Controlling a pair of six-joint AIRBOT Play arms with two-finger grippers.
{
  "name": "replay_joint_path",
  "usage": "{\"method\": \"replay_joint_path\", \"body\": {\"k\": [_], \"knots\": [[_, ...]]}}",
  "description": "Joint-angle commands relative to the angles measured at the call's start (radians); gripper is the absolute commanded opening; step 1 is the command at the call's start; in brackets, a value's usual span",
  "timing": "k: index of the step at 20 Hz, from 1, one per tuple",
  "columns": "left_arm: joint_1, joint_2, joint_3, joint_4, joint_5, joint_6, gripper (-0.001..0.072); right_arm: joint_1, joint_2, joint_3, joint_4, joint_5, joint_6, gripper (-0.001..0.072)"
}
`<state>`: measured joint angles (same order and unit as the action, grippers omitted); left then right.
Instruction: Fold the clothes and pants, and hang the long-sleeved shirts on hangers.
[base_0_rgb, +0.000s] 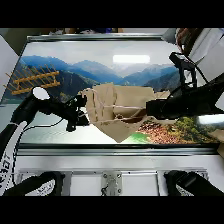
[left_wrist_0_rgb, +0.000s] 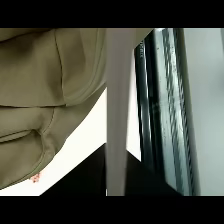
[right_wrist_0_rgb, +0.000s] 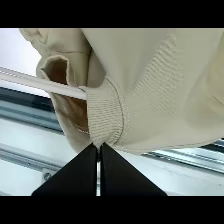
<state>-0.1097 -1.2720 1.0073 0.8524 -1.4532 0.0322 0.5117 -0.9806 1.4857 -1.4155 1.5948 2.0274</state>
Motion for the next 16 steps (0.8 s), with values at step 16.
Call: {"method": "replay_joint_path", "body": {"k": [16], "knots": [[-0.001, -0.016, 0.000, -0.014, -0.021, 0.006, 0.0020, 0.091, -0.102, 0.001, 0.161, -0.403, -0.068, 0.0024]]}}
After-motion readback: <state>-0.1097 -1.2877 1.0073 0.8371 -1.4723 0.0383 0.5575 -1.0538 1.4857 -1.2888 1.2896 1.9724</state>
